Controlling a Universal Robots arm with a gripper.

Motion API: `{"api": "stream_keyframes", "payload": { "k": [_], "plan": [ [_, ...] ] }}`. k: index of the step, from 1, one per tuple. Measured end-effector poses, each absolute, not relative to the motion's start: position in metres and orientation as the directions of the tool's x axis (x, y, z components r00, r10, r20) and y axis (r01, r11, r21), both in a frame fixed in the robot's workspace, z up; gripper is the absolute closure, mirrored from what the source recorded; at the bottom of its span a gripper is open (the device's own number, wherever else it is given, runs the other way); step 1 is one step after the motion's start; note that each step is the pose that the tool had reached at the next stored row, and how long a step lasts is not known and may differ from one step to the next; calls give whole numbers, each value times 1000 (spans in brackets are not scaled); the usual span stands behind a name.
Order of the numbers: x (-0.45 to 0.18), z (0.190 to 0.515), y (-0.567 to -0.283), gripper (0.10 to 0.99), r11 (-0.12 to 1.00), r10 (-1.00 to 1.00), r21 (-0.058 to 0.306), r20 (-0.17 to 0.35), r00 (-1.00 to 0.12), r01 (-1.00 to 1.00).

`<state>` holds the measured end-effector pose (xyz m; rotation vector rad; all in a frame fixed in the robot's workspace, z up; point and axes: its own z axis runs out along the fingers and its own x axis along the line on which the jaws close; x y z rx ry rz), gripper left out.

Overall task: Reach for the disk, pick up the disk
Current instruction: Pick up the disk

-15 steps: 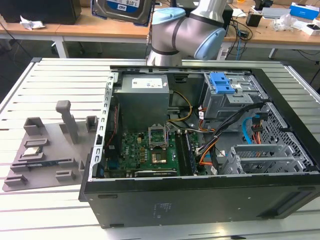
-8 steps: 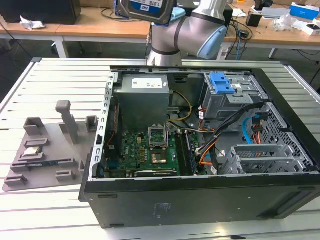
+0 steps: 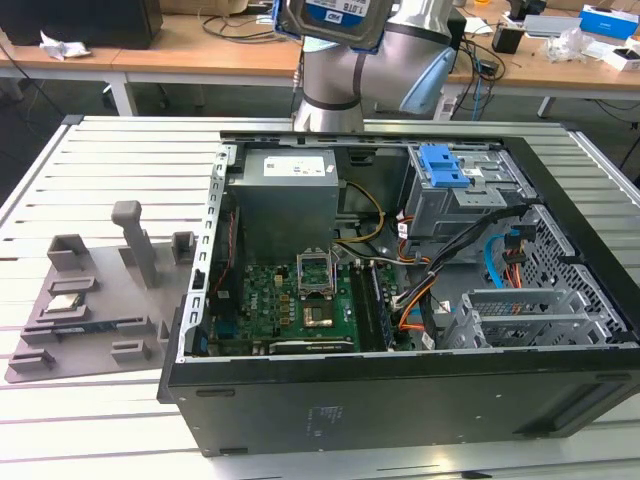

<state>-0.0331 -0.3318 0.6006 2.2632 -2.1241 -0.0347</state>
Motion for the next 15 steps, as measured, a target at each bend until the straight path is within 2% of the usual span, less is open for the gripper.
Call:
{"api": "stream_keyframes", "payload": {
  "k": [15],
  "plan": [
    [43, 601, -326, 722, -63, -998, 43, 11, 64, -997]
  ]
}}
